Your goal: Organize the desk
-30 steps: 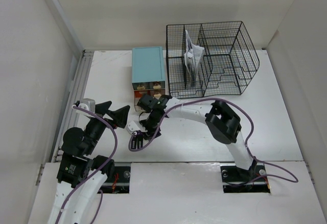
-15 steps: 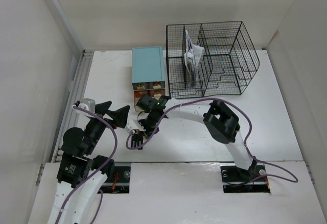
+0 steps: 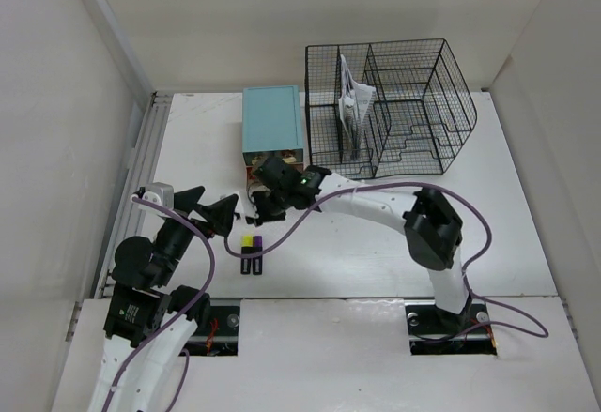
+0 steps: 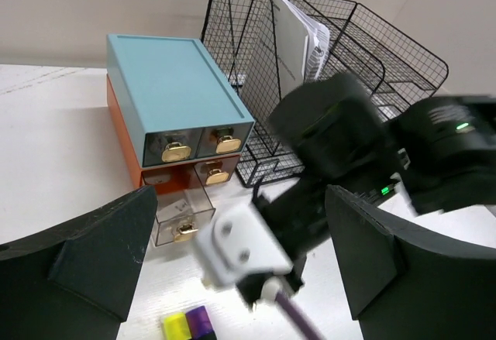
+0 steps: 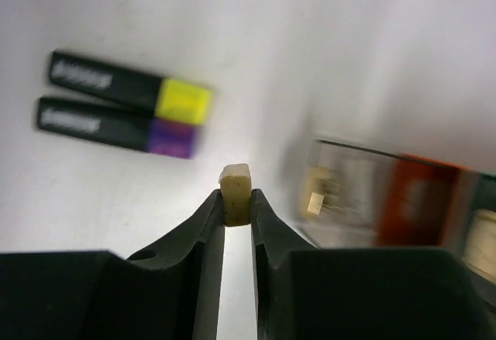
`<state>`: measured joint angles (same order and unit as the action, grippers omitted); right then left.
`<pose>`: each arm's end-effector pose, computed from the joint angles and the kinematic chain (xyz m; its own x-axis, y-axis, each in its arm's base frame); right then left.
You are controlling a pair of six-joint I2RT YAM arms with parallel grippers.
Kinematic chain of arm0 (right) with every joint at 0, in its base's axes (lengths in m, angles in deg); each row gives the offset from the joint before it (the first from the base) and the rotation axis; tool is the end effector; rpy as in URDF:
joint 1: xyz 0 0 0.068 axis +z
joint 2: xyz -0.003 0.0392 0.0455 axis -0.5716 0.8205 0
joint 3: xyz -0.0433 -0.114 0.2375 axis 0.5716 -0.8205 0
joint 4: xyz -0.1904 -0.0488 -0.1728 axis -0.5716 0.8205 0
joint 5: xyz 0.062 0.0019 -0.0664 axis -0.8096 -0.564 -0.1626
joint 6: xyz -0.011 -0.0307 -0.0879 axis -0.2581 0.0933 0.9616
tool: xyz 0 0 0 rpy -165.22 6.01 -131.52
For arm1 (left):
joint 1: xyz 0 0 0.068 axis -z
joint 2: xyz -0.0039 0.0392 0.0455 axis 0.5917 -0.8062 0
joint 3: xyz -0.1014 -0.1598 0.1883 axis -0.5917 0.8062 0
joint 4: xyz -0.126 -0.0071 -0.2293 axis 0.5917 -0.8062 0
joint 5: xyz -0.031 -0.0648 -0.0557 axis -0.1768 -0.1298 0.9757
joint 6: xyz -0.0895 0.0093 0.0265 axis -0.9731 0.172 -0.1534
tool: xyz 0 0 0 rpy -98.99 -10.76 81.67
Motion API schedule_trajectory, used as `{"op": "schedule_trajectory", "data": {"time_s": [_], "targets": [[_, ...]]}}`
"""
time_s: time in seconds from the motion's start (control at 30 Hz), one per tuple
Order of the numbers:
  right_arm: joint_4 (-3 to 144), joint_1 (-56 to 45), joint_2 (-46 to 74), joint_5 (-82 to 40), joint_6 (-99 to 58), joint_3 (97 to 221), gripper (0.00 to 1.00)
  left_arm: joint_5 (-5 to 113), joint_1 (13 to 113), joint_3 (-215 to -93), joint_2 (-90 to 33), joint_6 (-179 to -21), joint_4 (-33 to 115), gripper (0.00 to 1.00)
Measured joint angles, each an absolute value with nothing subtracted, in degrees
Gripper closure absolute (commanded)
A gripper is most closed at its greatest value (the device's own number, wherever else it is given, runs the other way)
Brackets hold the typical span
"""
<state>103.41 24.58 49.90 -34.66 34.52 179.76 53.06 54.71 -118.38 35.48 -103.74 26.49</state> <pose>0.2153 0.4263 0.1892 0.4072 -0.6774 -0.6127 -0.9124 -0.3326 -0.2386 0.1076 -0.0474 0.3593 0.0900 -0.3095 -0.9466 0.4749 0.8488 -0.2323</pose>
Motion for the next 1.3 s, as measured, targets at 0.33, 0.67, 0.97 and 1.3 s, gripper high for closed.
{"op": "schedule_trajectory", "data": {"time_s": [0.33, 0.67, 0.97, 1.3], "targets": [[89.80, 24.56, 45.20, -17.53, 25.32, 177.88, 1.00, 52.84, 54.71, -118.38, 35.48, -103.74, 26.53, 0.12], [84.62, 24.43, 51.43, -3.43, 18.81, 177.84, 0.97, 52.84, 54.71, -118.38, 35.48, -103.74, 26.51, 0.12], [82.67, 23.99, 53.81, 2.01, 17.14, 178.08, 0.43, 52.84, 54.71, -118.38, 35.48, -103.74, 26.51, 0.12], [82.10, 23.49, 52.87, -4.48, 15.77, 178.34, 1.00, 52.84, 54.71, -118.38, 35.48, -103.72, 26.51, 0.12]]}}
